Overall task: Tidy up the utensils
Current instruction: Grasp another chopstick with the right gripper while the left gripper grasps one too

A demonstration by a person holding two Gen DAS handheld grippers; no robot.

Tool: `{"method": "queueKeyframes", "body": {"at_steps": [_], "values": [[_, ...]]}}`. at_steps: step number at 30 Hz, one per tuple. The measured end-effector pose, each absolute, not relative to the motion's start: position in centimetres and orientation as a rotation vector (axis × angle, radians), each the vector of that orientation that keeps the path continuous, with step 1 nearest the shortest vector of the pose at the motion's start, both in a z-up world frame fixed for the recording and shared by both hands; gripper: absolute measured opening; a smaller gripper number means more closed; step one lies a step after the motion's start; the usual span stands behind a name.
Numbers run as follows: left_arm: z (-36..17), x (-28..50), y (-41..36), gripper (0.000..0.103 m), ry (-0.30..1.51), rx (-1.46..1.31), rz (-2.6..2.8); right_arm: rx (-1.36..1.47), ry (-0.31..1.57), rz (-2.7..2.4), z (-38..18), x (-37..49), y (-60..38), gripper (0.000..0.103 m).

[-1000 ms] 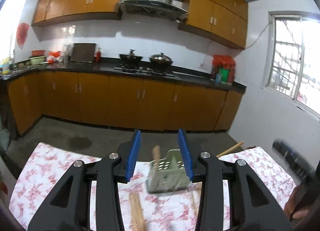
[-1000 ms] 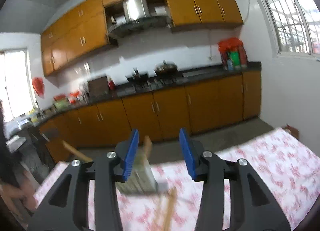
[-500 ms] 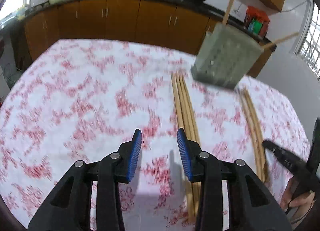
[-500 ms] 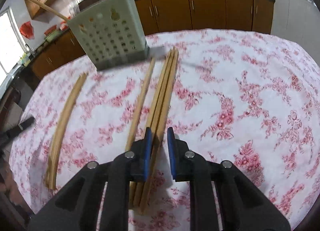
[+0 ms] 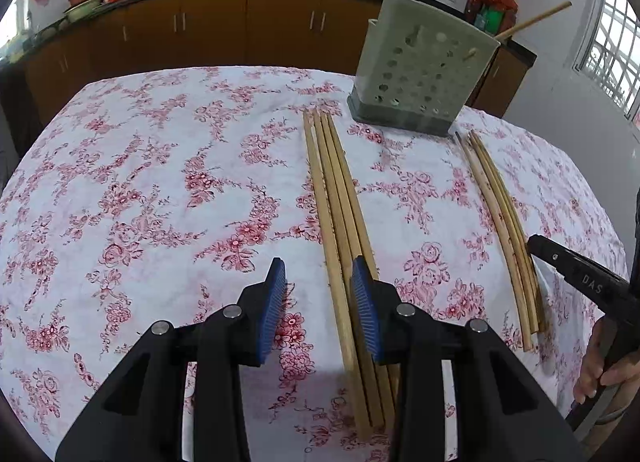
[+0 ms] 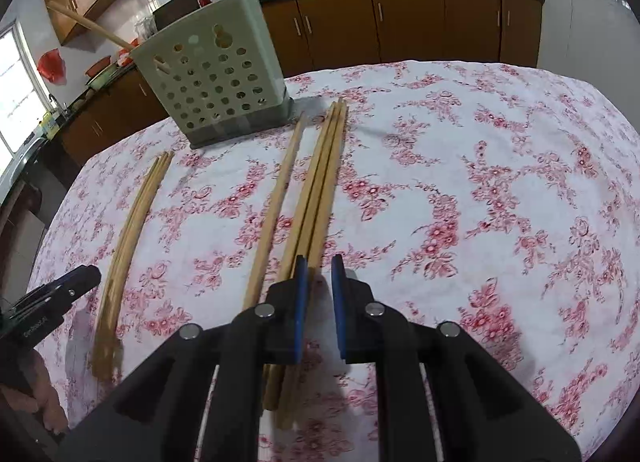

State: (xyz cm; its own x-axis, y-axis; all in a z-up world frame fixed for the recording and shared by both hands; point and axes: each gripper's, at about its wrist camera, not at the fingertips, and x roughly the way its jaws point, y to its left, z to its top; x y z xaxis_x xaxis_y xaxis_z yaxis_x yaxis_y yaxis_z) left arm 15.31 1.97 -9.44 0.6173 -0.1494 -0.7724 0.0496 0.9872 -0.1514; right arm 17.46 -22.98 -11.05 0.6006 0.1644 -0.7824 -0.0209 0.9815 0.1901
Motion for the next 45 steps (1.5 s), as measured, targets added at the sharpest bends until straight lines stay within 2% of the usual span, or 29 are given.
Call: {"method": "queueKeyframes", "body": {"at_steps": [1, 2, 5, 14, 30, 31, 33, 34, 40, 45], "values": [[-9.5, 15.4, 1.9, 0.037, 0.902, -0.116, -0.113, 0.154, 0.926, 0.099, -11.2, 17.5, -22.8, 0.014], [-9.5, 15.4, 1.9, 0.037, 0.903, -0.116, -0.112, 0.129, 0.920, 0.076, -11.2, 17.5, -22.6, 0.010], [-9.6, 15.4, 1.9, 0.036, 0.903, -0.108, -0.111, 0.143, 0.916, 0.045, -11.2, 17.6, -23.2, 0.009], [-10.2, 15.5, 2.0, 0.029, 0.926, -0.107, -0.118, 0.141, 0.907, 0.037, -11.2, 17.5, -23.5, 0.009], [-10.4, 14.9, 1.5, 0.026, 0.917, -0.004, -0.109, 0.163, 0.915, 0.043, -11.1, 16.9, -24.0, 0.010], [-10.3, 15.0, 1.6, 0.025, 0.917, -0.010, -0.108, 0.159, 0.914, 0.045, -11.1, 16.8, -24.0, 0.010], [-10.3, 15.3, 1.9, 0.011, 0.917, -0.006, -0.089, 0.139, 0.910, 0.048, -11.1, 16.8, -23.9, 0.009], [-10.3, 15.7, 2.2, 0.009, 0.917, 0.004, -0.071, 0.143, 0.907, 0.047, -11.1, 16.8, -24.0, 0.009], [-10.2, 18.4, 6.8, 0.008, 0.926, -0.105, 0.005, 0.195, 0.882, 0.008, -11.1, 16.9, -26.4, 0.008], [-10.3, 18.3, 7.4, 0.008, 0.906, -0.114, -0.017, 0.192, 0.874, 0.018, -11.2, 16.6, -26.3, 0.010]]}}
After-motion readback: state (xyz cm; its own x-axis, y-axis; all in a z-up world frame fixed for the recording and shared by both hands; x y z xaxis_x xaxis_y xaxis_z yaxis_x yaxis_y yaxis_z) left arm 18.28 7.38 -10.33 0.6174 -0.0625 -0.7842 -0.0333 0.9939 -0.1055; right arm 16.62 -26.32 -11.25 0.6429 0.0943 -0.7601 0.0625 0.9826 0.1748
